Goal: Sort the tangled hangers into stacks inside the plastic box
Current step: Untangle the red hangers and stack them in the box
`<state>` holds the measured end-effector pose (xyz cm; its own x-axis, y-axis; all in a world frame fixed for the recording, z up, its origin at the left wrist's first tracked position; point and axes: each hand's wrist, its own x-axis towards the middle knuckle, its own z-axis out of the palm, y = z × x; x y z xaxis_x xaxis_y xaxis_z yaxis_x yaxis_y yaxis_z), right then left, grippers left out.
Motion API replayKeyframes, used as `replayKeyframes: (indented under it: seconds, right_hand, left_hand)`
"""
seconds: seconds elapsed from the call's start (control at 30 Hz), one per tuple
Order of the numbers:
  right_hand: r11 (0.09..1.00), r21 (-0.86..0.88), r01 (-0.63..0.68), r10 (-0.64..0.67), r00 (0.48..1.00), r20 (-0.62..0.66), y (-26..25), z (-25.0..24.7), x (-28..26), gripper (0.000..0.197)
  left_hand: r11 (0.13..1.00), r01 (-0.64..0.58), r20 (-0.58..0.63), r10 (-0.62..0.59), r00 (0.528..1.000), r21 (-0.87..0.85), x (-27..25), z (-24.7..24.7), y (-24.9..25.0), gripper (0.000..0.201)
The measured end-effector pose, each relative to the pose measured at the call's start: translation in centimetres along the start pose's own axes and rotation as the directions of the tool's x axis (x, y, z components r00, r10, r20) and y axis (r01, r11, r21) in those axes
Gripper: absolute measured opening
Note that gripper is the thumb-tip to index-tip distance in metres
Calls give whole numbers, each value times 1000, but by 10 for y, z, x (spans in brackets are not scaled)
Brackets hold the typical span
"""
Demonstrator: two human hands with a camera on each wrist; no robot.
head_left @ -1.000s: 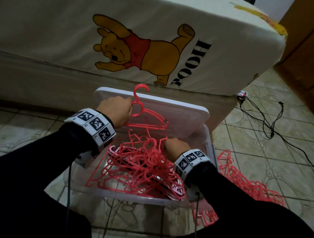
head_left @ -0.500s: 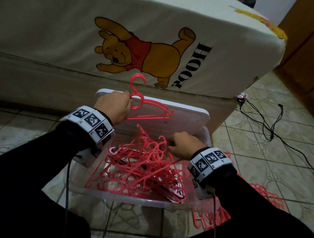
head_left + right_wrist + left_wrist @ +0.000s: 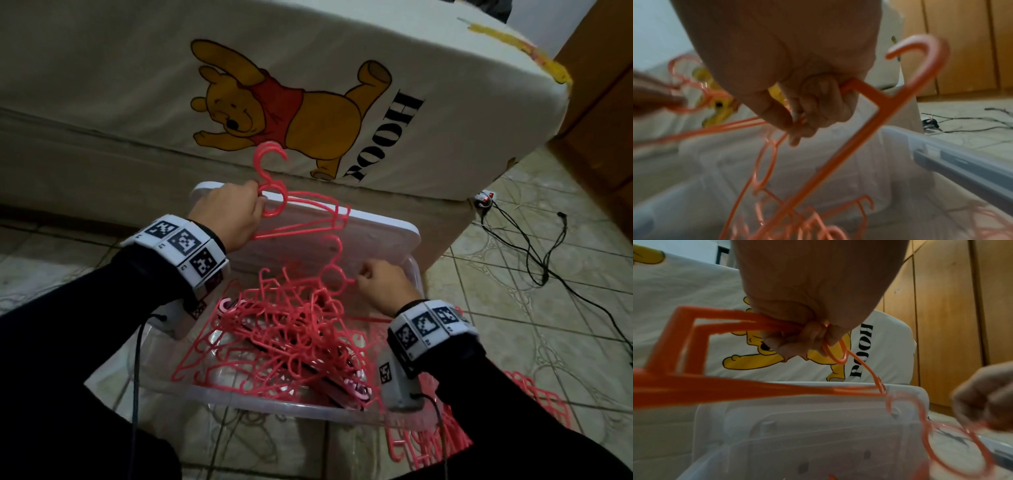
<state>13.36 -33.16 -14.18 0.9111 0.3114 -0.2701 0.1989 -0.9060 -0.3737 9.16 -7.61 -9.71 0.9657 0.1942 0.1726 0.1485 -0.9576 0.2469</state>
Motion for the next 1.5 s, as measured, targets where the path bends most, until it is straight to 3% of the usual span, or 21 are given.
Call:
replayKeyframes:
  seconds: [0.1, 0.2, 0.3, 0.4, 0.5, 0.67, 0.8, 0.9, 1.03, 1.17, 1.23, 1.4, 1.5]
  right_hand:
    - [970, 198, 140, -128, 989, -74, -2, -15, -5, 30]
    - [866, 451, 215, -192, 977, -96, -13, -18, -14, 32]
    - [712, 696, 95, -117, 993, -15, -24, -13, -21, 29]
    - [454, 887, -86, -44, 992, 119, -36, -9, -31, 25]
    - [387, 916, -107, -161, 970, 182, -43, -4, -37, 23]
    - [438, 895, 85, -254, 967, 32, -49, 4, -36, 17]
    - [613, 744, 268, -202, 963, -180, -47, 5, -27, 15]
    - [719, 609, 336, -163, 933, -321, -50, 7, -20, 6]
    - [776, 479, 411, -183, 873, -452, -58, 8, -17, 5]
    - [777, 446, 445, -206, 849, -487, -62, 10, -17, 3]
    - [773, 441, 456, -218, 844, -491, -63, 11, -17, 4]
    - [769, 449, 455, -258, 864, -433, -59, 1, -16, 4]
    - [868, 240, 435, -288, 835, -468, -47, -12, -14, 8]
  left_hand:
    - [991, 64, -4, -65, 998, -117, 2, -5, 1, 33]
    - [984, 80, -42, -87, 995, -157, 2, -10, 4, 33]
    - [977, 69, -101, -91, 991, -200, 2, -13, 7, 29]
    - [968, 59, -159, -99, 982, -244, 3, -15, 6, 28]
    - [962, 90, -129, -126, 984, -259, 4, -17, 4, 30]
    - [937, 90, 82, -66, 994, -339, 1, -16, 10, 28]
    - [885, 76, 277, 62, 959, -460, -7, -13, 21, 19]
    - [849, 93, 349, 112, 930, -520, -12, -8, 27, 18]
    - [872, 14, 383, 201, 902, -490, -17, 0, 36, 10]
    - [872, -106, 395, 321, 861, -478, -21, 2, 40, 37]
    - [872, -164, 382, 362, 850, -461, -23, 4, 42, 41]
    - [933, -238, 332, 323, 886, -271, -24, 10, 40, 30]
    - [956, -268, 252, 291, 923, -119, -21, 11, 34, 29]
